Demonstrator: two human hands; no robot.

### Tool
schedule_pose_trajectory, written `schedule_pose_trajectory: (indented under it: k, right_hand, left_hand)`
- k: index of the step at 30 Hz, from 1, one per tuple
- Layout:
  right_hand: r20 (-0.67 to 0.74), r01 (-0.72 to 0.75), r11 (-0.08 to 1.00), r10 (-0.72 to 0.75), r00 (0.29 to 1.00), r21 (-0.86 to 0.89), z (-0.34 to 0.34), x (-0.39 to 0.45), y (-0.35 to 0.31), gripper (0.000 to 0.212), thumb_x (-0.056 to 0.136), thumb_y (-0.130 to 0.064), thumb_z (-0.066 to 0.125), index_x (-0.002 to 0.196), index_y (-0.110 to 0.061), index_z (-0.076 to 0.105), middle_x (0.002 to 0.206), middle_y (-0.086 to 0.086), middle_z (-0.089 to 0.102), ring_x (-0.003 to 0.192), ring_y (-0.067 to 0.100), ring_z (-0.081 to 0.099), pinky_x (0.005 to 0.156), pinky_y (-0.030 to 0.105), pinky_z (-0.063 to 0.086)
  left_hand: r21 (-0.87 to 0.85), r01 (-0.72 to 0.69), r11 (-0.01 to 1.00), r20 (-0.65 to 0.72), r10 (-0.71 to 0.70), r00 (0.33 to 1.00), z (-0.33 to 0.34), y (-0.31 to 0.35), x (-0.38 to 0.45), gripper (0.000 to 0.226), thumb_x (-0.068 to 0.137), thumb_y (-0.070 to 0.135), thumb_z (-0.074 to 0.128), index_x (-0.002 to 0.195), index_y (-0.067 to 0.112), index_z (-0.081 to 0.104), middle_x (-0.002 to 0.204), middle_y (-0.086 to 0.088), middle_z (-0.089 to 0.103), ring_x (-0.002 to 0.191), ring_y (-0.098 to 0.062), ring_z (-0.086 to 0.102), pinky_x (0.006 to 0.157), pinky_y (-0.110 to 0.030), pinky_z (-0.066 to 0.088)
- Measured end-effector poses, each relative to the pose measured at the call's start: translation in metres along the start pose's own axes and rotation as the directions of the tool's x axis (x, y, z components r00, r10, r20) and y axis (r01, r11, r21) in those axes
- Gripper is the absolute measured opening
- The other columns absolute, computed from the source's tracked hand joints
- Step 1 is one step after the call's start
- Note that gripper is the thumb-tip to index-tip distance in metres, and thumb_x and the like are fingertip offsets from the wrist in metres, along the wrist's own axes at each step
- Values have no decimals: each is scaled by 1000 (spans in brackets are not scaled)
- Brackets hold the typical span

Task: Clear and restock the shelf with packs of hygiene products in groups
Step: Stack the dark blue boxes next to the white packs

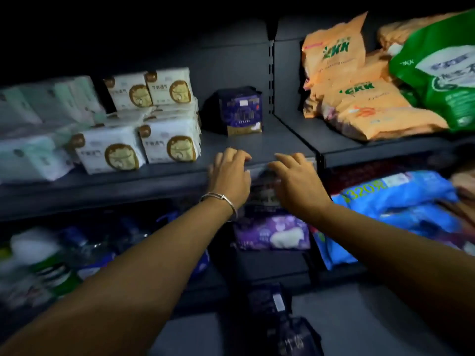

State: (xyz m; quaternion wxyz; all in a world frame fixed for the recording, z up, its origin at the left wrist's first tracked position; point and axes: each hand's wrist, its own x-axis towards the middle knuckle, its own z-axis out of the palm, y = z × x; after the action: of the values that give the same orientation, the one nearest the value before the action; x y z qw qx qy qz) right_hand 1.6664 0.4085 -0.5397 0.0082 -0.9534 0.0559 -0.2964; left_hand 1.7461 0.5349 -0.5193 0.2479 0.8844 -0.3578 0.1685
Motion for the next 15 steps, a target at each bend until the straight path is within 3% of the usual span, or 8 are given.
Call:
schedule_pose_trajectory:
  k: [2,5,7,9,12,15]
  right_hand:
    - [50,-17,1000,16,999,16,16,-41,-3,30,63,-6,55,90,-2,66,96,18,66,80,41,59,63,43,53]
    - [309,-101,995,90,947,18,36,-96,-6,35,77,-10,59,112,-5,61,118,13,59,106,36,50,86,43,44]
    - [459,-100,993,64,886,55,52,-131,-3,44,81,-14,58,124,-9,54,126,10,54,114,32,45,95,40,39]
    - [621,-61,996,4,784,70,69,-161,-2,57,82,-20,63,135,-13,45,134,9,47,122,30,41,101,37,35]
    - [824,-53,995,-45,564,91,95,-197,0,92,73,-32,76,148,-17,24,152,7,27,134,28,30,111,34,29]
    - [906,-77,991,-68,417,110,115,-224,2,116,68,-33,81,152,-16,3,159,6,2,144,24,13,117,31,18]
  left_hand:
    - [10,-13,1000,70,12,997,16,1,-41,31,90,19,53,121,18,53,127,-3,46,122,-24,39,97,-35,29]
    - [46,6,999,289,-19,957,48,-5,-98,37,91,25,54,127,22,48,131,-1,42,124,-21,37,97,-33,27]
    - [91,17,996,432,-55,900,72,-10,-130,46,91,30,56,133,23,42,136,-1,38,127,-22,34,101,-34,27]
    - [132,26,991,536,-94,839,98,-16,-156,54,90,32,58,138,24,37,141,0,35,132,-22,31,104,-36,26]
    - [158,33,987,608,-124,784,133,-26,-181,59,88,25,58,141,24,33,145,1,31,133,-22,31,107,-35,25]
    - [170,41,985,672,-146,726,159,-36,-190,69,86,15,56,146,23,24,152,1,22,139,-22,24,112,-35,21]
